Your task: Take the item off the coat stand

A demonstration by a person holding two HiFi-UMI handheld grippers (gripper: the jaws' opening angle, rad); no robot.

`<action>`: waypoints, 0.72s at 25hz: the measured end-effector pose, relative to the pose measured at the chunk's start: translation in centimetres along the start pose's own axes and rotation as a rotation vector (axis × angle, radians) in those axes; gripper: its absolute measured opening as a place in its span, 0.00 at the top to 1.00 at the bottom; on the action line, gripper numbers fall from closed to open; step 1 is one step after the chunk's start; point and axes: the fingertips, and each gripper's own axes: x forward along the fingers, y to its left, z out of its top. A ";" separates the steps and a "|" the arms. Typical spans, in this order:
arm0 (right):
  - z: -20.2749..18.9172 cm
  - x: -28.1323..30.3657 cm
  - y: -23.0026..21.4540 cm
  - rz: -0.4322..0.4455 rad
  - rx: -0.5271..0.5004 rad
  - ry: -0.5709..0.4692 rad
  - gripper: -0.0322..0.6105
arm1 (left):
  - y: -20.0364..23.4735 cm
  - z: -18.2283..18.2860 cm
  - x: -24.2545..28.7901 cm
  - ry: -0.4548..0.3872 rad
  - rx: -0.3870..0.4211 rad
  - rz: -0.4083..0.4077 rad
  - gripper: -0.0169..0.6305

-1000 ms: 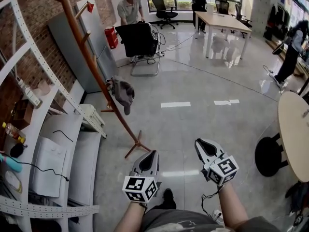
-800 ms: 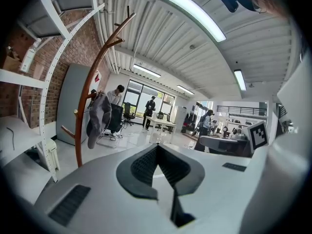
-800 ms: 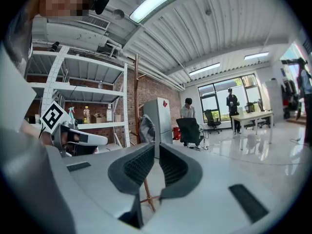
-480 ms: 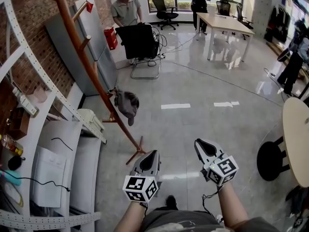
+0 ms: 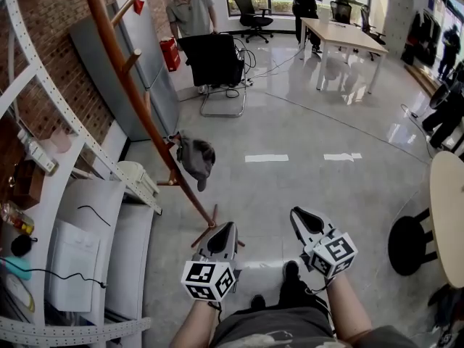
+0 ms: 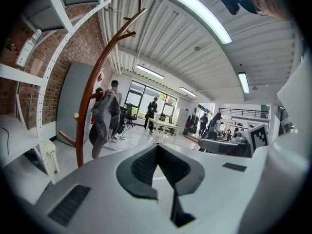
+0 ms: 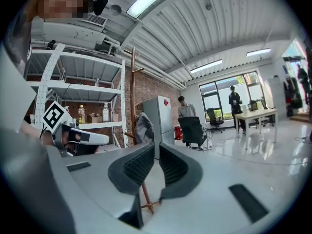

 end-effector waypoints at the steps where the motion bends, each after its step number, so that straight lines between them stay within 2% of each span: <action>1: -0.2 0.5 -0.1 0.012 0.003 0.002 0.89 | 0.3 0.0 0.2 0.000 -0.001 0.007 0.96; 5: -0.1 3.1 -0.6 0.066 -0.001 0.004 0.89 | 1.3 0.4 1.3 0.000 0.016 0.037 0.96; 18: 3.2 13.9 -4.8 0.255 -0.028 -0.005 0.89 | 6.2 4.1 7.9 -0.066 0.008 0.208 0.96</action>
